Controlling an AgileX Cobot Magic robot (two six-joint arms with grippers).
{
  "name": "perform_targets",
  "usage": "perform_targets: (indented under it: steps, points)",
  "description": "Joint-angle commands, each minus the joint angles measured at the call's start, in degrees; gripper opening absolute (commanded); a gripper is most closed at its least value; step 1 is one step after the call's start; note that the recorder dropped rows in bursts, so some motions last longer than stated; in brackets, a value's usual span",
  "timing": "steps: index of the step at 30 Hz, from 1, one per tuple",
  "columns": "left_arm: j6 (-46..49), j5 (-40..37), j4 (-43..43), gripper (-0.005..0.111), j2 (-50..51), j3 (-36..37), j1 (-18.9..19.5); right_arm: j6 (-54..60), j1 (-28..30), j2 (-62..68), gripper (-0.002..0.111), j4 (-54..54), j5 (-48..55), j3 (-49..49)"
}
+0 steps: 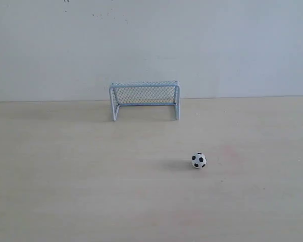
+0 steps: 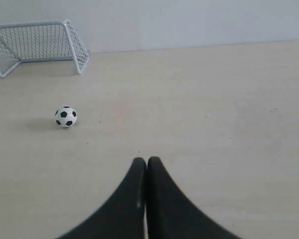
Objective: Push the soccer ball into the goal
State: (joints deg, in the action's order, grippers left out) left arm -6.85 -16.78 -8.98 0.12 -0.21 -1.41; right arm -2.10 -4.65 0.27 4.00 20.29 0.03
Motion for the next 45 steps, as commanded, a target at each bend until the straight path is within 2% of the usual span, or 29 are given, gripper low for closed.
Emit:
perform_targets:
  steps: [1,4,6,7,8,11,12,13,14,15,20,25,31,35,39,41,45]
  points:
    - [0.2,0.2,0.1,0.004,-0.1,0.2,0.2,-0.3,0.1,-0.3,0.000,0.0,-0.6,0.0]
    - [0.2,0.2,0.1,0.004,-0.1,0.2,0.2,-0.3,0.1,-0.3,0.000,-0.2,-1.2,0.0]
    - [0.2,0.2,0.1,0.004,-0.1,0.2,0.2,-0.3,0.1,-0.3,0.000,-0.2,-7.0,0.0]
    - [0.2,0.2,0.1,0.004,-0.1,0.2,0.2,-1.8,0.1,-0.3,0.000,0.0,-16.9,0.0]
    - [0.2,0.2,0.1,0.004,-0.1,0.2,0.2,-2.5,0.1,-0.3,0.000,0.0,-21.2,0.0]
    - [0.2,0.2,0.1,0.004,-0.1,0.2,0.2,-2.5,0.1,-0.3,0.000,0.0,-43.8,0.0]
    - [0.2,0.2,0.1,0.004,-0.1,0.2,0.2,-2.5,0.1,-0.3,0.000,0.0,-53.9,0.0]
    - [0.2,0.2,0.1,0.004,-0.1,0.2,0.2,-5.2,0.1,-0.3,0.000,0.0,-64.2,0.0]
    - [0.2,0.2,0.1,0.004,-0.1,0.2,0.2,-9.8,0.1,-0.3,0.000,0.0,-69.7,0.0]
    - [0.2,0.2,0.1,0.004,-0.1,0.2,0.2,-11.5,0.1,-0.3,0.000,0.0,-68.7,-3.0]
    - [0.2,0.2,0.1,0.004,-0.1,0.2,0.2,-2.6,0.1,3.9,0.000,-0.9,-40.6,-23.4]
    - [0.2,0.2,0.1,0.004,-0.1,0.2,0.2,2.6,0.1,18.3,0.000,-2.1,-17.3,-42.8]
    - [0.2,0.2,0.1,0.004,-0.1,0.2,0.2,15.5,0.1,38.9,0.000,-2.1,7.0,-58.3]
    - [0.2,0.2,0.1,0.004,-0.1,0.2,0.2,19.8,0.1,51.3,0.000,-2.0,17.0,-64.7]
    - [0.2,0.2,0.1,0.004,-0.1,0.2,0.2,21.8,0.1,61.4,0.000,-2.0,18.8,-67.0]
    - [0.2,0.2,0.1,0.004,-0.1,0.2,0.2,38.4,0.1,66.4,0.000,-1.9,20.4,-67.0]
    - [0.2,0.2,0.1,0.004,-0.1,0.2,0.2,70.9,0.1,74.3,0.000,3.3,30.7,-67.0]
